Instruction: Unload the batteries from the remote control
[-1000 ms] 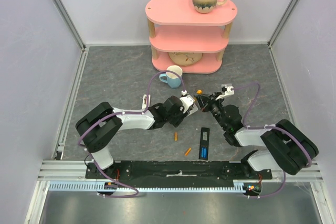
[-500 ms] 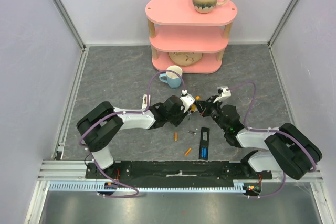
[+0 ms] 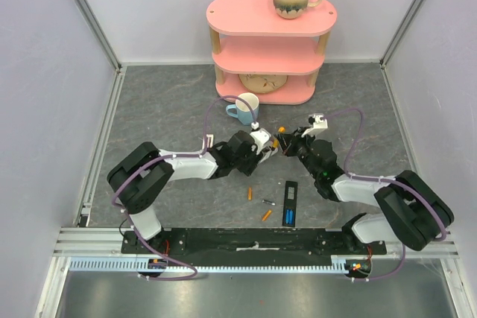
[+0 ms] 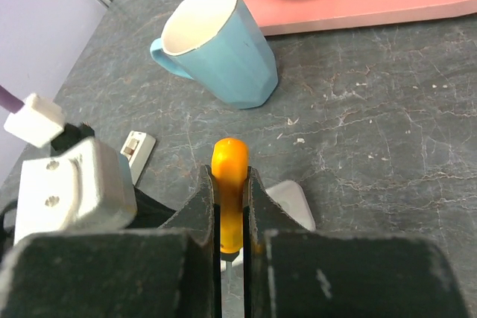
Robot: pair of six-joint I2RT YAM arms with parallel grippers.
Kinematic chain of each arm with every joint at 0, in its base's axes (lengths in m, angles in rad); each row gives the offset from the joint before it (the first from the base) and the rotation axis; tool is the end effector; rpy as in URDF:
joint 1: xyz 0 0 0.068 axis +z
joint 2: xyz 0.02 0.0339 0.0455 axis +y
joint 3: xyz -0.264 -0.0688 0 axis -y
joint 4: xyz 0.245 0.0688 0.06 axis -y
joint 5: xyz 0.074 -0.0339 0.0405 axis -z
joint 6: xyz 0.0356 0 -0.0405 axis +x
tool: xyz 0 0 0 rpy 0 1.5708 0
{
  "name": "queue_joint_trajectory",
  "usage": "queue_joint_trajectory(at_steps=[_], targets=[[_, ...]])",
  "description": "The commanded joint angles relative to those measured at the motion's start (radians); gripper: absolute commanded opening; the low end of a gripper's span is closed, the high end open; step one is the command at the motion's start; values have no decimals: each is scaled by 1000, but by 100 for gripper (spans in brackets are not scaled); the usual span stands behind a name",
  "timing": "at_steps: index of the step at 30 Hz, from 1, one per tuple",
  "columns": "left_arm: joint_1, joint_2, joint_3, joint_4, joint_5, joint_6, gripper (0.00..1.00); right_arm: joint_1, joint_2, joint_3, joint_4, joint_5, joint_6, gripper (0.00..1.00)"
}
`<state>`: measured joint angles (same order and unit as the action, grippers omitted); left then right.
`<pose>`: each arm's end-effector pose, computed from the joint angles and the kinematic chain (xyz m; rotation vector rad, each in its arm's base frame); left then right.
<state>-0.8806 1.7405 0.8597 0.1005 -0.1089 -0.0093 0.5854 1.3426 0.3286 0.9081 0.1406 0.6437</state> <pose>0.2224 -0.2632 0.1460 0.9496 2.1676 -0.3084 0.2106 0.1336 0.1828 0.1606 1.7333 0.8009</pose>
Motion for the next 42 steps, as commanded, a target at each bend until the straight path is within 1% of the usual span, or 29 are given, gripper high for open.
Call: queue_joint_trajectory(at_steps=[1,2,4,5,7,8,10,11,13,19,21,25,26,28,31,32,34,36,37,39,40,42], targets=[[63,22,4,-133,14,-69,17,-12,42,47,54,14,13,0],[74,24,5,-136,20,-76,25,-12,49,50,57,11,14,0],[75,25,10,-143,37,-78,39,-15,62,62,58,7,16,0],[75,25,12,-143,49,-81,54,-13,67,67,60,4,19,0],[75,24,10,-143,60,-83,63,-13,76,73,66,2,22,0],[77,25,10,-143,73,-83,69,-15,78,73,69,2,25,0],[77,30,15,-153,92,-78,71,-15,81,81,68,2,25,0],[78,31,18,-160,104,-80,74,-15,82,84,68,1,25,0],[81,34,21,-170,127,-81,77,-18,82,93,63,-6,22,0],[88,25,22,-182,235,-70,77,-27,84,109,52,-13,25,0],[88,19,18,-176,305,-58,77,-32,84,112,51,-12,22,0],[88,2,1,-144,406,-41,74,-33,89,115,49,-13,20,0],[88,1,-1,-140,454,-32,73,-33,90,116,51,-15,20,0],[88,2,1,-131,492,-27,70,-33,95,119,52,-16,20,0],[89,10,5,-131,451,-37,69,-33,104,125,55,-21,20,0],[94,8,6,-131,415,-50,69,-33,110,131,57,-25,20,0],[114,1,1,-124,350,-72,65,-33,118,139,57,-29,19,0],[138,-28,-17,-105,336,-92,61,-33,138,158,61,-38,17,0],[170,-41,-30,-75,342,-115,51,-33,145,165,63,-41,16,0],[213,-70,-62,-44,409,-139,49,-33,174,194,66,-62,19,0],[254,-76,-73,-12,461,-161,47,-33,187,204,69,-70,19,0],[279,-81,-79,2,482,-170,42,-33,219,224,84,-79,27,0]])
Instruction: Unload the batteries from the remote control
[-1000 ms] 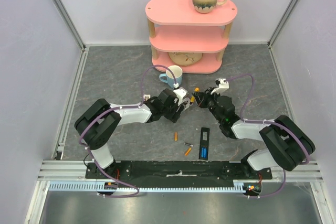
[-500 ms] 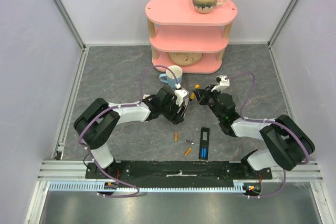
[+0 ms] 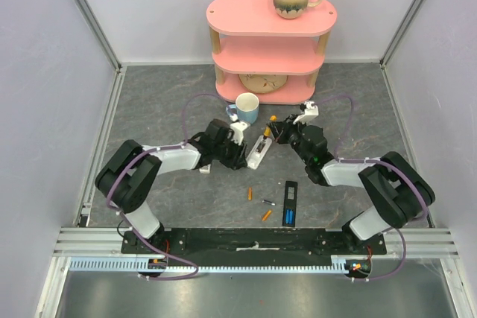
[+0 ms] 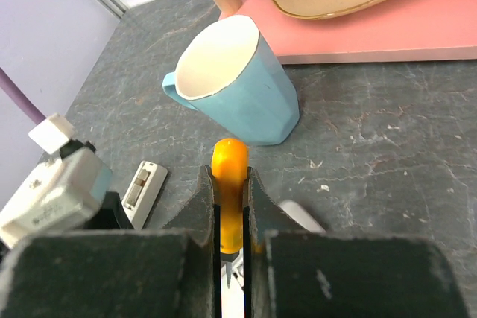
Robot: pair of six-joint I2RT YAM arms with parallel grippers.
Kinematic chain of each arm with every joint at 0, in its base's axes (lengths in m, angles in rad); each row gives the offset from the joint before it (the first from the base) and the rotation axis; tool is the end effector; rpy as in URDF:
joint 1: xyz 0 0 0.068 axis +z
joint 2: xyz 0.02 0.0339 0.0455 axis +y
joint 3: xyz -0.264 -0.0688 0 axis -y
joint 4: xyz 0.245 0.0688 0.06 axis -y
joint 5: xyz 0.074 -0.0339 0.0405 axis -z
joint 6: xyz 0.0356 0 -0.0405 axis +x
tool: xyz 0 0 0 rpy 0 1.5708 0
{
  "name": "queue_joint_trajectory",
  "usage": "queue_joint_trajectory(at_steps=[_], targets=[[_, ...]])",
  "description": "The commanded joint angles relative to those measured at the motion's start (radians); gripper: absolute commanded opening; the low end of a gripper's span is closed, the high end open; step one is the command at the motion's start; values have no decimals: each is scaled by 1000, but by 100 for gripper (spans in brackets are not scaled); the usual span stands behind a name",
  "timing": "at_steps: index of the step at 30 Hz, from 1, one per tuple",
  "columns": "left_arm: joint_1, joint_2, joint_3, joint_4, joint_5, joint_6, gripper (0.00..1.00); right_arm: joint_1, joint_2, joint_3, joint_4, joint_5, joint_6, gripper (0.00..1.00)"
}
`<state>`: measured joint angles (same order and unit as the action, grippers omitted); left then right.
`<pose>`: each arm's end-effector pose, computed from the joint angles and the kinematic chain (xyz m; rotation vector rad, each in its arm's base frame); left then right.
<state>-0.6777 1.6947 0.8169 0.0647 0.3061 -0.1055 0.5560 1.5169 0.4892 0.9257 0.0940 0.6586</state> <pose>0.2500 -0.2149 0.1469 0.8382 2.3148 -0.7237 0.2503 0.1516 0.1872 0.1631 1.7345 0.8295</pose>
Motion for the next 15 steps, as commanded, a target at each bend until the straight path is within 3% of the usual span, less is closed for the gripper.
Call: queue_joint_trajectory(at_steps=[1,5,8,11,15], targets=[[92,-29,-36,50,77,-86,39,-4,57,71,68,-34,15,0],[124,-9,11,55,143,-118,25,-4,124,120,71,-42,18,0],[133,-12,19,76,166,-128,23,-4,134,130,71,-34,21,0],[135,-6,7,101,202,-117,28,-5,121,127,65,-25,22,0],[135,10,4,145,266,-126,45,-7,91,114,56,-11,21,0]])
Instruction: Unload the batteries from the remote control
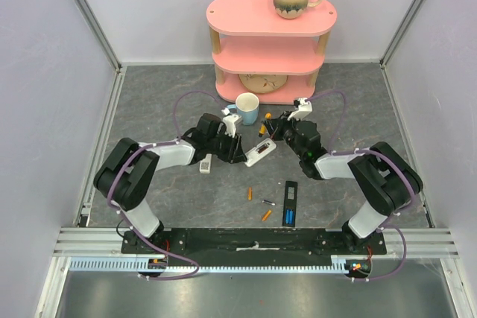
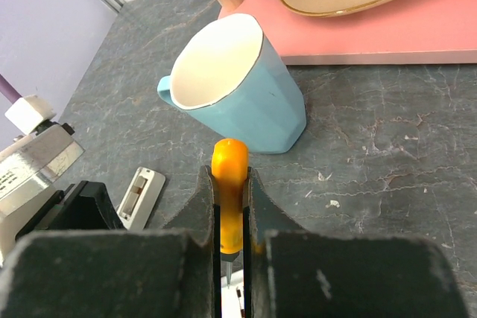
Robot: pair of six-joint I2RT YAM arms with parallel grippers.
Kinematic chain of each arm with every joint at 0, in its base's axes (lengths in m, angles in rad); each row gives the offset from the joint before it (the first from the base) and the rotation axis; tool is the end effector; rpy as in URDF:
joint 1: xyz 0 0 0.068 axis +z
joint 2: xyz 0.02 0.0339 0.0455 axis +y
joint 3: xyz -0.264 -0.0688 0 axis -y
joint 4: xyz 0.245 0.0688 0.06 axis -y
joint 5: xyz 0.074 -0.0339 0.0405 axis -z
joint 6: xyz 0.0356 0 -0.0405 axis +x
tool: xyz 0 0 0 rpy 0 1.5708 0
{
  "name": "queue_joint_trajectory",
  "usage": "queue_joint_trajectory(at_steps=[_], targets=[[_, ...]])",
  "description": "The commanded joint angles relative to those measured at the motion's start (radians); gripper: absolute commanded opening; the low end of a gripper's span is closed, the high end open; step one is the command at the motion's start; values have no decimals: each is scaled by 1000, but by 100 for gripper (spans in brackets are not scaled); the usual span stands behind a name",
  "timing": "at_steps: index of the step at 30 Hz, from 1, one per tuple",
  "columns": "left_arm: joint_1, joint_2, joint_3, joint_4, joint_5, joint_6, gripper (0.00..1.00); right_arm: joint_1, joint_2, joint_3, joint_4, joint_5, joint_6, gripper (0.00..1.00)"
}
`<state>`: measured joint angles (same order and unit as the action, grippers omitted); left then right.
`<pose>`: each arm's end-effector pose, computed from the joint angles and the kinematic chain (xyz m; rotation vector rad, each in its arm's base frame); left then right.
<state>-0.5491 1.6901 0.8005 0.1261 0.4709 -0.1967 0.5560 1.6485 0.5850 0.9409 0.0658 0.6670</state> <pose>0.2719 -0.1853 0.1500 0.6630 2.3205 -0.9099 0.2736 0.1673 0.1783 0.1494 1.7619 0.8497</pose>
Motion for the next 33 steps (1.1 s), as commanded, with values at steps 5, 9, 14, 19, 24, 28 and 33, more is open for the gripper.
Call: queue_joint_trajectory(at_steps=[5,9,14,19,24,28,33], targets=[[2,68,60,90,176,-46,48,-8,-90,-11,24,35,13,0],[-24,82,54,76,207,-17,48,-11,-128,-28,-5,57,-9,0],[-46,89,66,53,270,25,48,-18,-147,-36,-19,65,-17,0],[-48,97,86,75,296,17,48,-16,-139,-37,-16,63,-15,0],[-37,22,34,144,210,-3,47,-16,-130,-34,-14,58,-14,0],[-6,-26,-27,191,129,-36,47,-16,-128,-31,-16,54,-15,0],[26,26,-1,169,132,-82,48,-18,-102,-14,-24,61,-15,0]])
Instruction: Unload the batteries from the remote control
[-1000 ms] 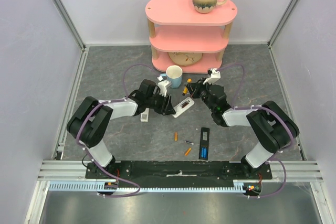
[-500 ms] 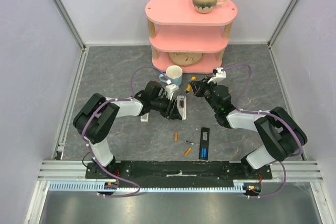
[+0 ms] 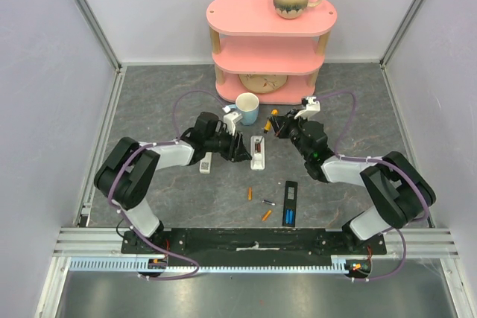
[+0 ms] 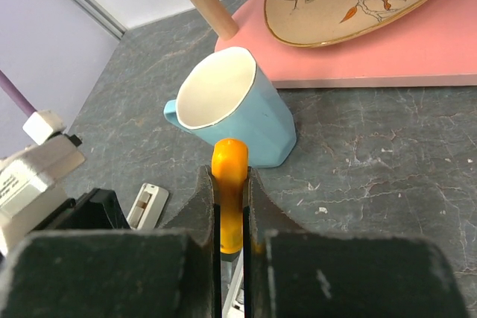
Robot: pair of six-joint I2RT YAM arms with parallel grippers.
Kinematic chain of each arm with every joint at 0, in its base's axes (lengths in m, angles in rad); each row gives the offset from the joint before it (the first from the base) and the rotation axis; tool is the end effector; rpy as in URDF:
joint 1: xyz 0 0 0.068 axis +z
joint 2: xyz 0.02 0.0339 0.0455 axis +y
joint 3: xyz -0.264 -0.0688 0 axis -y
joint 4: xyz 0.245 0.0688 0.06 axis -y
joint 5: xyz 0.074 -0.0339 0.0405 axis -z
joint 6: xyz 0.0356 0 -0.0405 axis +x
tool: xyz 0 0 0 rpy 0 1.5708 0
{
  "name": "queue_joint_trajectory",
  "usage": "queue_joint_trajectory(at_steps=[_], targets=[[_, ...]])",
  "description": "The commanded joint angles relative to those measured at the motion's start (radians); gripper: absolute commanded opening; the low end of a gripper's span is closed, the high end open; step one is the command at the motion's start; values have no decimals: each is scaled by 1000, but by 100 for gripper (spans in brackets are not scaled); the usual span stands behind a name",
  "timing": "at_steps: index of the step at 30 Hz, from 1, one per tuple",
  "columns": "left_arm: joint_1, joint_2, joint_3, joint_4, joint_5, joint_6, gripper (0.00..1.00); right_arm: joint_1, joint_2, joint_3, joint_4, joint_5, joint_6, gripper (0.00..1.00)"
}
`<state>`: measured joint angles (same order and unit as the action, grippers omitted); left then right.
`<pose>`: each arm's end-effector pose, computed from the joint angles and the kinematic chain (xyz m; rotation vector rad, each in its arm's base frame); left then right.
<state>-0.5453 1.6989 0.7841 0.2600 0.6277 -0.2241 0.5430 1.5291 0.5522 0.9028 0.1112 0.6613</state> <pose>0.2732 -0.1902 0.1552 0.7249 2.1930 -1.1081 0.2631 0.1542 0.1997 0.1891 1.7000 0.8200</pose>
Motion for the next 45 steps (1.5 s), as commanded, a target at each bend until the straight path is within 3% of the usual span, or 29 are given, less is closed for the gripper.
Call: queue_joint_trajectory(at_steps=[1,11,26,37,45], targets=[[24,28,29,30,-23,-63,48,-5,26,21,12,18,-6,0],[38,111,64,41,79,-130,47,-5,164,22,110,79,81,0],[38,185,113,18,133,-155,46,-5,284,40,179,53,167,0],[38,197,133,-33,96,-138,45,-3,393,8,323,-13,352,0],[51,186,132,-61,52,-130,44,-5,379,-11,338,-51,365,0]])
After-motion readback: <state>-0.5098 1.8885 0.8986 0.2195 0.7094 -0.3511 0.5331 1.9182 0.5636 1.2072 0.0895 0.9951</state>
